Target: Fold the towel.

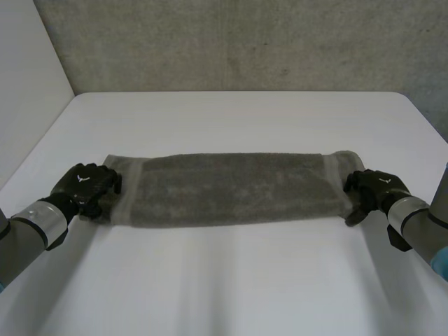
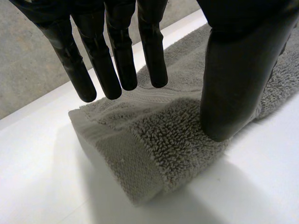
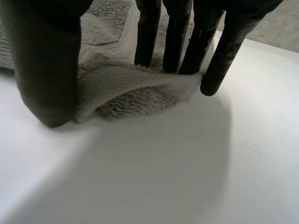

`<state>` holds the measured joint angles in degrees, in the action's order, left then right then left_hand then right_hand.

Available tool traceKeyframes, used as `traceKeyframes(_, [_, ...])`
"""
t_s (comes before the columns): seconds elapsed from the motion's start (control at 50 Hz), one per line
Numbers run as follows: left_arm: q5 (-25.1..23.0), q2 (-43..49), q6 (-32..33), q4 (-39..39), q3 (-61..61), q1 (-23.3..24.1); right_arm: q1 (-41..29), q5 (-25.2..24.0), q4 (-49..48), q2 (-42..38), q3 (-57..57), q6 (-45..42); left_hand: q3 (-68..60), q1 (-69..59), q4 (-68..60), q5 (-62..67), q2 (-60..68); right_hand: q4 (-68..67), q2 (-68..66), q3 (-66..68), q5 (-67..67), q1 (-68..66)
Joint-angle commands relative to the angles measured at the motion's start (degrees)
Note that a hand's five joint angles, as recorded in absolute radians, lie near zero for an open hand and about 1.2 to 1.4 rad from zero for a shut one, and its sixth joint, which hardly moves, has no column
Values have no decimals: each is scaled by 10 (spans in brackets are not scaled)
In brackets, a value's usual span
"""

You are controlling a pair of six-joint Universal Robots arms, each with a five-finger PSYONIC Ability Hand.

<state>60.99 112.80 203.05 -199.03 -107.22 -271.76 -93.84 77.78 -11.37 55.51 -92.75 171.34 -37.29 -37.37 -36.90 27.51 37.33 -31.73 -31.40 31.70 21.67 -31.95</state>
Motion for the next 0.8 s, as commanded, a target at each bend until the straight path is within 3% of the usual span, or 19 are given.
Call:
traceKeyframes(0.02, [-1, 5, 2, -6, 0, -2, 17, 7, -6, 10, -2, -3, -32, -31, -36, 30, 32, -143, -146, 143, 144, -141])
traceKeyframes(0.04, [-1, 5, 2, -6, 0, -2, 17, 7, -6, 10, -2, -3, -32, -31, -36, 30, 32, -144, -147, 144, 144, -141])
traceKeyframes(0.08, [2, 13, 2, -13, 1, -2, 22, 7, -7, 21, -6, -3, -30, -30, -34, 28, 30, -279, -282, 279, 280, -277])
traceKeyframes(0.18, [2, 14, 2, -13, -1, -4, 27, 7, -22, 39, -14, -7, -32, -31, -36, 30, 32, -397, -401, 398, 398, -395])
traceKeyframes(0.36, [1, 8, 2, -13, -6, -4, 31, 2, -30, 48, -22, -10, -30, -30, -34, 28, 30, -406, -409, 406, 407, -404])
traceKeyframes(0.42, [1, 7, 2, -12, -9, -4, 52, -2, -30, 55, -22, -13, -29, -28, -33, 26, 28, -483, -486, 483, 483, -480])
traceKeyframes(0.62, [1, 4, -4, -7, -13, -14, 234, -35, -10, 78, 18, -145, -24, -23, -28, 21, 23, -483, -486, 483, 483, -480])
traceKeyframes(0.8, [0, -38, -20, -1, -15, -18, 244, -62, 68, 94, 80, -133, 101, 102, 97, -103, -101, -483, -486, 483, 483, -480])
